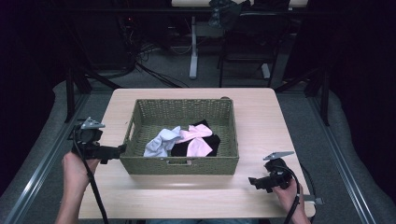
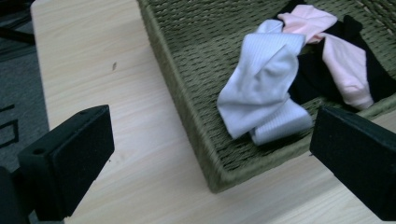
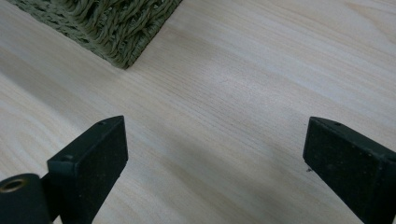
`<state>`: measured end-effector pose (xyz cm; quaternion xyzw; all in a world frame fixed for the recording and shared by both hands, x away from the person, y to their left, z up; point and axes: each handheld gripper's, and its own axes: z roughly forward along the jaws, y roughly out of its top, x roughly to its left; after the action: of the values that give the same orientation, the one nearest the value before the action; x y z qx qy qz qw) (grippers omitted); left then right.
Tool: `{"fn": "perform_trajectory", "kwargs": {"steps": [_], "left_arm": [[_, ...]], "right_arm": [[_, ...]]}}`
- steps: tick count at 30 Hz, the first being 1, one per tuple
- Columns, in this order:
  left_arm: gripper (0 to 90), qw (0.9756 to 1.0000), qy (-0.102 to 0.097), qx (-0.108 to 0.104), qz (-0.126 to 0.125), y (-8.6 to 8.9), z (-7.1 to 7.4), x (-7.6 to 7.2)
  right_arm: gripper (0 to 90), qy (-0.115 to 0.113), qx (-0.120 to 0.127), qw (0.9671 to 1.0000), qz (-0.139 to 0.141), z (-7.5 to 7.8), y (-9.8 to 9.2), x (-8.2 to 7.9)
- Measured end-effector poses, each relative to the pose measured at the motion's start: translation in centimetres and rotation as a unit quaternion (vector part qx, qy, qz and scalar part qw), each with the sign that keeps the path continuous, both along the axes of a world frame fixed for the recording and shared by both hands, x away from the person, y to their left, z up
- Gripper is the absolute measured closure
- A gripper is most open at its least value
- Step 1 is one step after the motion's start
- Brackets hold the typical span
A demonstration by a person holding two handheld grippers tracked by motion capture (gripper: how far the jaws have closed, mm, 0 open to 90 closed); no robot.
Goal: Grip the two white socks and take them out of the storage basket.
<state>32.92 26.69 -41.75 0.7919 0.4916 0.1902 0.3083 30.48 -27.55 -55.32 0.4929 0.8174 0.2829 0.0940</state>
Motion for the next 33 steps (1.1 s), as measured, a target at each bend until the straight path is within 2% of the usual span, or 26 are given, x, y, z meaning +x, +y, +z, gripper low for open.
{"fn": "perform_trajectory", "kwargs": {"steps": [7,13,18,23,24,25,29,31,33], "left_arm": [[0.0,0.9994,0.018,0.003,-0.031,-2.0,0.1,2.0],[0.0,0.9974,0.035,0.008,-0.062,-3.8,0.0,3.5],[0.0,0.9958,0.051,0.011,-0.076,-5.0,-0.5,4.7],[0.1,0.9931,0.070,0.017,-0.092,-6.3,-1.3,5.9],[1.0,0.9918,0.080,0.027,-0.096,-6.8,-1.6,6.3],[1.6,0.9918,0.080,0.027,-0.096,-6.8,-1.6,6.3],[3.4,0.9883,0.099,0.038,-0.110,-7.9,-2.2,7.2],[5.8,0.9865,0.107,0.043,-0.116,-8.3,-2.6,7.7],[12.1,0.9853,0.113,0.045,-0.120,-8.6,-2.8,8.0]], "right_arm": [[5.9,-0.001,0.001,1.0000,0.002,0.1,0.0,0.0],[5.9,-0.001,0.001,1.0000,0.002,0.0,0.0,0.0],[5.9,-0.002,0.000,1.0000,0.002,0.1,0.0,-0.1],[6.0,0.000,0.002,1.0000,0.003,0.1,0.0,-0.1],[5.9,-0.001,-0.002,1.0000,0.002,0.1,0.0,-0.1],[5.9,-0.001,-0.002,1.0000,0.002,0.1,0.0,-0.1],[5.9,-0.001,-0.002,1.0000,0.005,0.1,0.0,-0.1],[6.0,0.001,0.000,1.0000,0.007,0.1,0.1,-0.1],[5.9,0.001,0.000,1.0000,0.008,0.1,0.1,-0.1]]}}
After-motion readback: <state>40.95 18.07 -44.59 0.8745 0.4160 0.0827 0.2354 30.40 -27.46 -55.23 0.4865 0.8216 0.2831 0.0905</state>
